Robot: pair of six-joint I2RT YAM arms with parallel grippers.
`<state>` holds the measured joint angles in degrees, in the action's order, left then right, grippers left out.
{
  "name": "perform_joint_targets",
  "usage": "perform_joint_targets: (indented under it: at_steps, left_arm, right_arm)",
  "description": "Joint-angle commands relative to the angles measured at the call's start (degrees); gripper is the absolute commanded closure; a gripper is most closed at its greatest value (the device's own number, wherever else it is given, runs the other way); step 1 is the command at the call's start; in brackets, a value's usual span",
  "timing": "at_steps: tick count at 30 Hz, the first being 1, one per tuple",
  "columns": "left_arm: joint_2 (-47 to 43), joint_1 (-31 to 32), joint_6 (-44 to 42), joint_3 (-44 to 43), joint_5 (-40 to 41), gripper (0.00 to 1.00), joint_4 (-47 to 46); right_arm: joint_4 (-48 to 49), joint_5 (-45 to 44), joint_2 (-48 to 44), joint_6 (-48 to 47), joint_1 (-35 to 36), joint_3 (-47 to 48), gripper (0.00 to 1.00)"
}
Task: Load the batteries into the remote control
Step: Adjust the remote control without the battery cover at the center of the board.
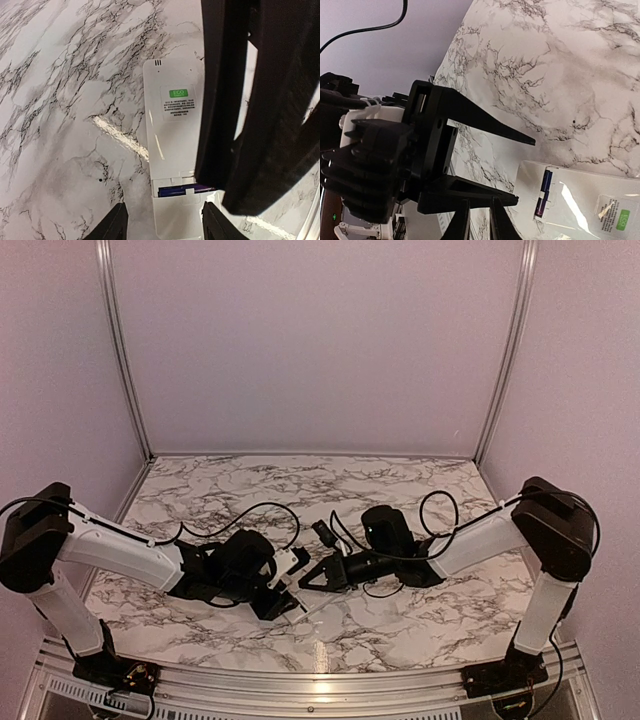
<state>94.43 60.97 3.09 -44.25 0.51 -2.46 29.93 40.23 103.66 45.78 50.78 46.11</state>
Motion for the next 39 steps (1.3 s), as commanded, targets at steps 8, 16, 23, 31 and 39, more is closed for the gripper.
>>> perform_joint_targets:
  at_steps: [8, 16, 23, 31, 39]
  left_arm:
    - [-11.99, -0.50, 9.09, 2.06, 2.21, 0.43, 4.29]
    - [-22.92, 0.04, 32.86, 14.06, 4.71, 0.39, -4.79]
    - [-24.66, 1.76, 38.11, 18.03, 8.45, 0.38, -6.32]
    - [-21.83, 2.46, 40.82, 18.64, 8.56, 0.39, -8.02]
    - [-16.35, 4.31, 45.99, 18.86, 9.08, 0.45, -11.31]
  right_arm:
    - [-12.39, -4.85, -6.68, -11.50, -7.32, -2.86, 0.73]
    - [-23.37, -11.44, -5.47, -21.01, -9.13, 1.79, 0.65]
    - [-27.41, -12.72, -2.27, -23.92, -9.56, 4.71, 0.61]
    - [-26.32, -9.81, 0.77, -23.11, -9.66, 4.84, 0.61]
    - [-22.13, -4.93, -0.32, -19.59, -9.65, 0.33, 0.69]
